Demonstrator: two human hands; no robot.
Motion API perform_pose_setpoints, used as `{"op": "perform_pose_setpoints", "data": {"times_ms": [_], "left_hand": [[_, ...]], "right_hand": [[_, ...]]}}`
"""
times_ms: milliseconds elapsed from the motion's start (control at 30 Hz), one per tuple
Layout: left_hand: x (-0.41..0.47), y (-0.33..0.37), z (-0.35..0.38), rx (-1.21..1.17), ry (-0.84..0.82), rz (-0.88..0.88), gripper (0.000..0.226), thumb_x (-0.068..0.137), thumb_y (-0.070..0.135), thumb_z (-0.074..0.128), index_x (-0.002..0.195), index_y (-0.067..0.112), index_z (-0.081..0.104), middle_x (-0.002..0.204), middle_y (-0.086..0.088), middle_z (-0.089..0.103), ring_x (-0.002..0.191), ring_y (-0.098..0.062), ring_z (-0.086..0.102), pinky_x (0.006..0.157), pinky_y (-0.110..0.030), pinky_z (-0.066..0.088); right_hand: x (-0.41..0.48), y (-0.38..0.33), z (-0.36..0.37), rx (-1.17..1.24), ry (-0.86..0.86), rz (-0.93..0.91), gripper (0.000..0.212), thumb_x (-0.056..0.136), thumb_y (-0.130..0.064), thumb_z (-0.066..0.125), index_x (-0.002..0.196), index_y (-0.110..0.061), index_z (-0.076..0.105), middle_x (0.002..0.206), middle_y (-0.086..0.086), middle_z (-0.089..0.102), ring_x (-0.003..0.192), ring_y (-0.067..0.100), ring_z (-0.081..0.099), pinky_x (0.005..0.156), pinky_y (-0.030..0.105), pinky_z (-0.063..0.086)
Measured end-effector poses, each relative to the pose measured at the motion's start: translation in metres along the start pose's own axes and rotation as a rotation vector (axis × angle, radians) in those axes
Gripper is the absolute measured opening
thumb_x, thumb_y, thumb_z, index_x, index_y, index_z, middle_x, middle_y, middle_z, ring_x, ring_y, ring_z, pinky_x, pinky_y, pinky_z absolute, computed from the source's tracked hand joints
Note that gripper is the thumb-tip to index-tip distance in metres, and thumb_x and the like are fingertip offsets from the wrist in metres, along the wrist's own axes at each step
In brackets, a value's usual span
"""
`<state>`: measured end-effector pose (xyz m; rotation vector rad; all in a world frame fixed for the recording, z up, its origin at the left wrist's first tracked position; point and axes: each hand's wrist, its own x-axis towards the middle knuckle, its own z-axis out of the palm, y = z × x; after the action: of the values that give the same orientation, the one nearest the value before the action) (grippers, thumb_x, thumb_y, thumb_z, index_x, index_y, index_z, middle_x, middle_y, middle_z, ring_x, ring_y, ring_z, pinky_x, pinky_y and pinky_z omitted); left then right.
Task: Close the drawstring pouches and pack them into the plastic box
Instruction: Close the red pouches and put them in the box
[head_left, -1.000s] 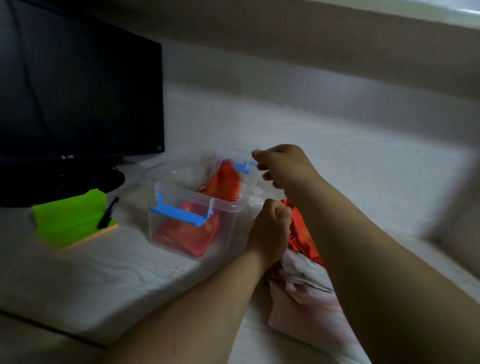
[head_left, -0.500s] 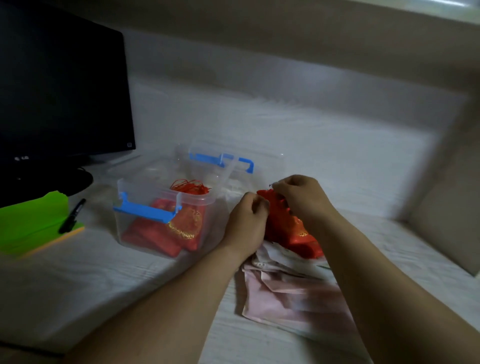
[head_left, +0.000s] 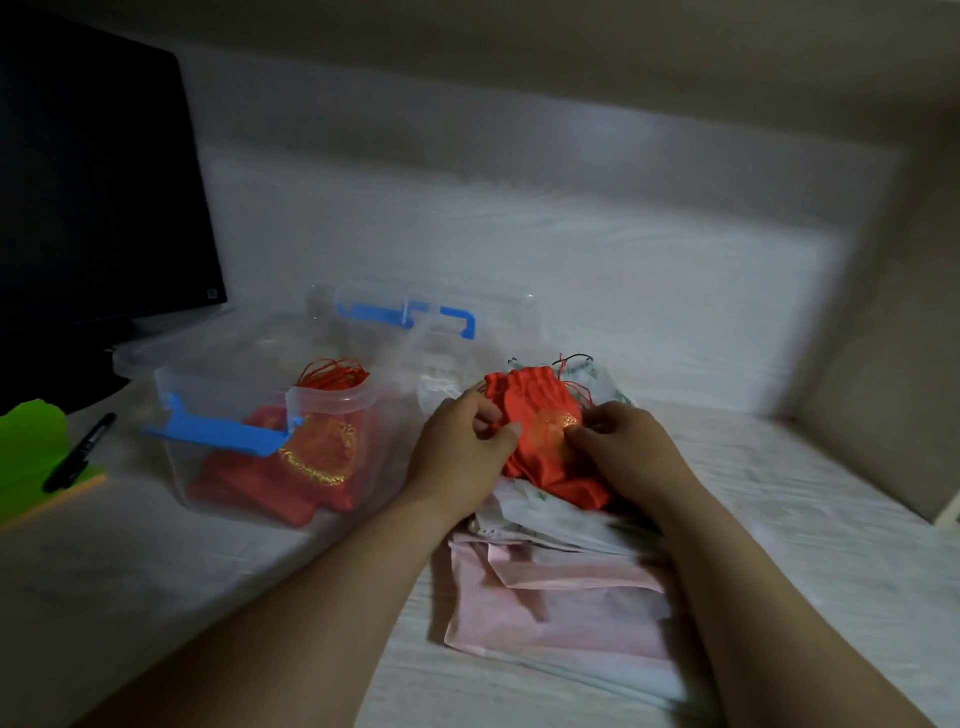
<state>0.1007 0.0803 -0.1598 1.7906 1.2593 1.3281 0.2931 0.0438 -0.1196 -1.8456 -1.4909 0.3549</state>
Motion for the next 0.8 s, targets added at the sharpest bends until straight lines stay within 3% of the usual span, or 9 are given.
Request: {"op": "perform_pose_setpoints", "data": {"times_ms": [133, 300, 367, 433, 467, 533, 633, 800], "left_hand": [[0.000, -0.001, 0.000, 0.006, -0.002, 0.035, 0.015, 0.086, 0.042, 0.079, 0.085, 0.032, 0.068, 0.103, 0.004, 0.058, 0.090, -0.008, 0.064, 0.088, -0.026, 0.051], [0.001, 0.006, -0.002, 0.037, 0.119, 0.091, 0.015, 0.080, 0.046, 0.077, 0.073, 0.047, 0.064, 0.110, 0.011, 0.051, 0.107, -0.017, 0.060, 0.102, -0.032, 0.048], [0.001, 0.012, -0.004, -0.032, 0.142, 0.113, 0.017, 0.090, 0.033, 0.075, 0.081, 0.039, 0.063, 0.100, 0.013, 0.053, 0.097, -0.012, 0.059, 0.094, -0.034, 0.049], [-0.001, 0.020, -0.006, -0.211, 0.070, 0.080, 0.014, 0.099, 0.026, 0.065, 0.086, 0.028, 0.060, 0.077, 0.014, 0.056, 0.069, -0.008, 0.052, 0.071, -0.040, 0.048], [-0.002, 0.024, -0.007, -0.289, 0.043, 0.063, 0.013, 0.101, 0.028, 0.061, 0.089, 0.026, 0.059, 0.071, 0.008, 0.058, 0.065, -0.011, 0.052, 0.065, -0.045, 0.047], [-0.003, 0.028, -0.007, -0.418, -0.001, 0.015, 0.009, 0.102, 0.030, 0.057, 0.094, 0.028, 0.061, 0.083, -0.009, 0.070, 0.075, -0.023, 0.063, 0.075, -0.056, 0.056], [-0.005, 0.033, -0.006, -0.558, -0.054, -0.045, 0.012, 0.106, 0.015, 0.053, 0.107, 0.022, 0.062, 0.099, -0.012, 0.076, 0.094, -0.029, 0.074, 0.085, -0.051, 0.061], [-0.006, 0.043, -0.009, -0.772, -0.105, -0.198, 0.025, 0.102, 0.007, 0.051, 0.117, 0.010, 0.071, 0.107, -0.019, 0.076, 0.102, -0.034, 0.073, 0.090, -0.049, 0.060]], "right_hand": [[-0.002, 0.001, 0.000, 0.004, 0.081, -0.073, 0.014, 0.089, -0.030, 0.077, 0.094, -0.020, 0.070, 0.088, 0.000, 0.077, 0.087, 0.020, 0.072, 0.083, 0.034, 0.055], [-0.011, -0.006, -0.002, 0.120, 0.108, -0.132, 0.023, 0.088, -0.026, 0.079, 0.108, -0.023, 0.066, 0.091, -0.011, 0.069, 0.086, 0.014, 0.069, 0.080, 0.031, 0.052], [-0.013, -0.008, -0.003, 0.211, 0.069, -0.134, 0.028, 0.089, -0.030, 0.079, 0.112, -0.023, 0.065, 0.094, -0.009, 0.072, 0.086, 0.014, 0.071, 0.082, 0.034, 0.056], [-0.013, -0.011, -0.004, 0.296, 0.038, -0.131, 0.032, 0.090, -0.036, 0.077, 0.117, -0.025, 0.066, 0.097, -0.006, 0.075, 0.087, 0.011, 0.073, 0.082, 0.034, 0.058], [-0.015, -0.013, -0.004, 0.337, 0.023, -0.135, 0.031, 0.091, -0.039, 0.076, 0.118, -0.026, 0.067, 0.098, -0.007, 0.075, 0.088, 0.009, 0.073, 0.081, 0.031, 0.057], [-0.018, -0.016, -0.006, 0.432, -0.029, -0.143, 0.025, 0.093, -0.046, 0.072, 0.111, -0.029, 0.072, 0.097, -0.010, 0.077, 0.090, 0.006, 0.073, 0.083, 0.030, 0.057], [-0.023, -0.022, -0.007, 0.500, -0.130, -0.130, 0.032, 0.096, -0.053, 0.065, 0.102, -0.024, 0.077, 0.094, -0.004, 0.080, 0.092, 0.017, 0.076, 0.085, 0.037, 0.059], [-0.026, -0.029, -0.004, 0.822, -0.224, -0.068, 0.021, 0.098, -0.019, 0.067, 0.111, -0.004, 0.075, 0.103, 0.022, 0.077, 0.103, 0.047, 0.071, 0.096, 0.062, 0.055]]}}
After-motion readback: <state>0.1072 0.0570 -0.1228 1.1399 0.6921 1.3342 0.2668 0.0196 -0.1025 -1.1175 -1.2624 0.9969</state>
